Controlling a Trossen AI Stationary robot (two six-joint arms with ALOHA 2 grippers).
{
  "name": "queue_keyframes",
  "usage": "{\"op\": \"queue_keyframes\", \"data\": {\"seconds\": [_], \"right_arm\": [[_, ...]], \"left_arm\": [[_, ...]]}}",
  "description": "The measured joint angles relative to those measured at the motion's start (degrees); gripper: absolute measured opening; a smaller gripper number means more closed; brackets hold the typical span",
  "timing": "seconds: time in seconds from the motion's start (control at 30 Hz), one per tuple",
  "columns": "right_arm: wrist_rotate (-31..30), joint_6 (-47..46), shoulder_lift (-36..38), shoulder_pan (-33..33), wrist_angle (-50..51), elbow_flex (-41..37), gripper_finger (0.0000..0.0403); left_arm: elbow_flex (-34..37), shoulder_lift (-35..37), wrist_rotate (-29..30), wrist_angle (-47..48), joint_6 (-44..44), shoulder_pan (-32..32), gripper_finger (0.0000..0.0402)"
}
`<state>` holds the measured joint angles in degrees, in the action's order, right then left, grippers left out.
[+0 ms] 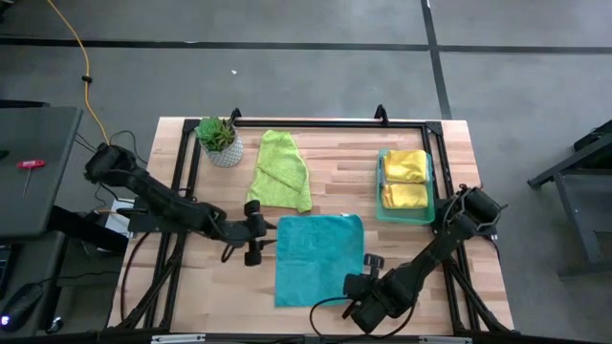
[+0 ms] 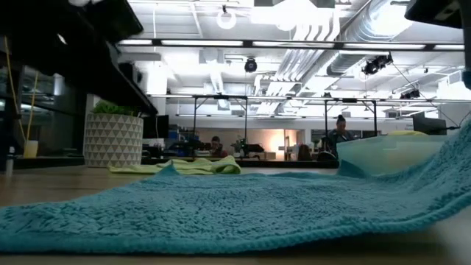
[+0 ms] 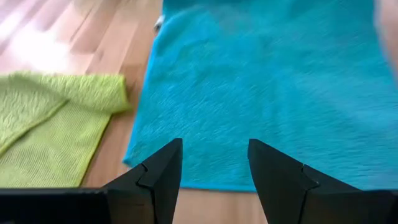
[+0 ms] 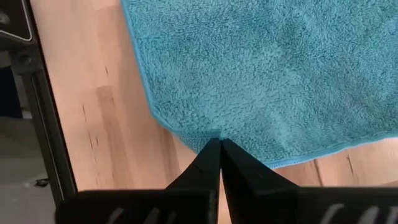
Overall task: Fold microfiber towels
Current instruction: Fold the blue microfiber cloth
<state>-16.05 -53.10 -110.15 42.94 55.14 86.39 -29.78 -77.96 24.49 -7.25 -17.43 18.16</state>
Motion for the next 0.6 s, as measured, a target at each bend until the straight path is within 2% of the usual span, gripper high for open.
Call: {"op": "queue_keyframes", "data": {"seconds": [0.1,0.27,0.43,0.6], "right_arm": [[-0.03,-0.02,0.00,-0.07,-0.09,0.00,0.0000],[-1.41,-0.59,0.00,-0.04,-0.12,0.00,0.0000],[1.73,-2.24,-0.01,-0.11,-0.09,0.00,0.0000],[3.13,-4.61,-0.02,0.04,-0.11,0.00,0.0002]], "left_arm": [[0.00,-3.43,-1.38,-1.36,0.00,-1.68,0.0172],[0.01,-7.26,-7.27,-2.02,0.02,-3.26,0.0172],[0.04,-6.63,-13.56,-1.32,0.31,-3.94,0.0172],[-0.07,-3.32,-14.42,-2.01,0.44,-2.92,0.0172]]}}
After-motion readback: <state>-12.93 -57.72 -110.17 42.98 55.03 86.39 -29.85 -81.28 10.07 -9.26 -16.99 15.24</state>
